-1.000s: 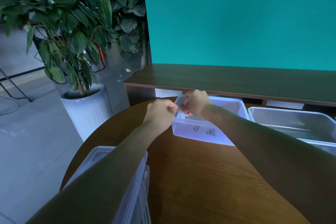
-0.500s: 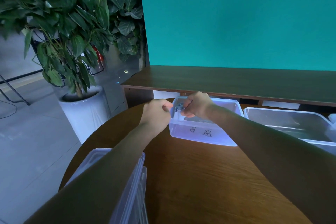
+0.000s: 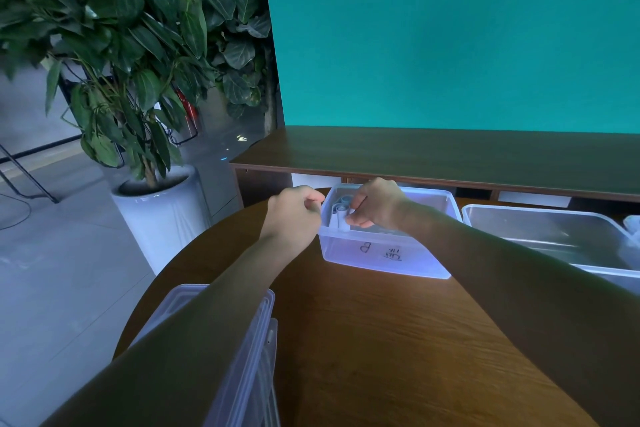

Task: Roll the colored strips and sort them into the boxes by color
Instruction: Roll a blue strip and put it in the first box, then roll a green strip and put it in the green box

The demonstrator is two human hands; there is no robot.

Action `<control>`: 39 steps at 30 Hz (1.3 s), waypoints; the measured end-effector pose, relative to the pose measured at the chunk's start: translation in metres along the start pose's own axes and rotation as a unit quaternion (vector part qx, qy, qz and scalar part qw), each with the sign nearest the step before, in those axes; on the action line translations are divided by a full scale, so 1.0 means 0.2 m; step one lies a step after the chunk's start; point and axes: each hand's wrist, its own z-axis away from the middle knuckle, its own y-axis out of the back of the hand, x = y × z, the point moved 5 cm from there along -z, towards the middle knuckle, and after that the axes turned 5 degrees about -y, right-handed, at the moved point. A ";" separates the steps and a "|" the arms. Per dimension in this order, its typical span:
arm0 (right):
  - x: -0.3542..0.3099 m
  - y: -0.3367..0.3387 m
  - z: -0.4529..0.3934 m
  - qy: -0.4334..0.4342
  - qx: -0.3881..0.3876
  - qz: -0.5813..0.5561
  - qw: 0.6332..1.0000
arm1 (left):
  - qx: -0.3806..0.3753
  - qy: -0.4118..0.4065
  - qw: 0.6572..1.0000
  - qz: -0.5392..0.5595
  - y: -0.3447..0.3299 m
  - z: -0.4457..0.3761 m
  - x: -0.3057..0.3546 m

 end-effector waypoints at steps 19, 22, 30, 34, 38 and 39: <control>0.29 0.57 1.06 0.025 0.078 -0.151 0.985 | 0.049 -0.027 0.996 0.073 0.10 0.49 0.54; 0.49 0.60 1.34 0.006 0.098 -0.163 0.982 | 0.019 -0.038 0.994 0.104 -0.03 0.68 0.72; 1.09 0.64 2.01 -0.098 0.202 -0.104 0.969 | -0.103 -0.081 0.970 0.203 -0.43 1.22 1.30; 1.30 0.63 2.21 -0.134 0.262 -0.065 0.953 | -0.145 -0.092 0.953 0.249 -0.59 1.41 1.48; 1.43 0.54 2.31 -0.138 0.300 -0.068 0.942 | -0.164 -0.087 0.964 0.193 -0.77 1.48 1.50; 1.44 0.53 2.32 -0.131 0.314 -0.076 0.937 | -0.164 -0.084 0.967 0.177 -0.80 1.48 1.51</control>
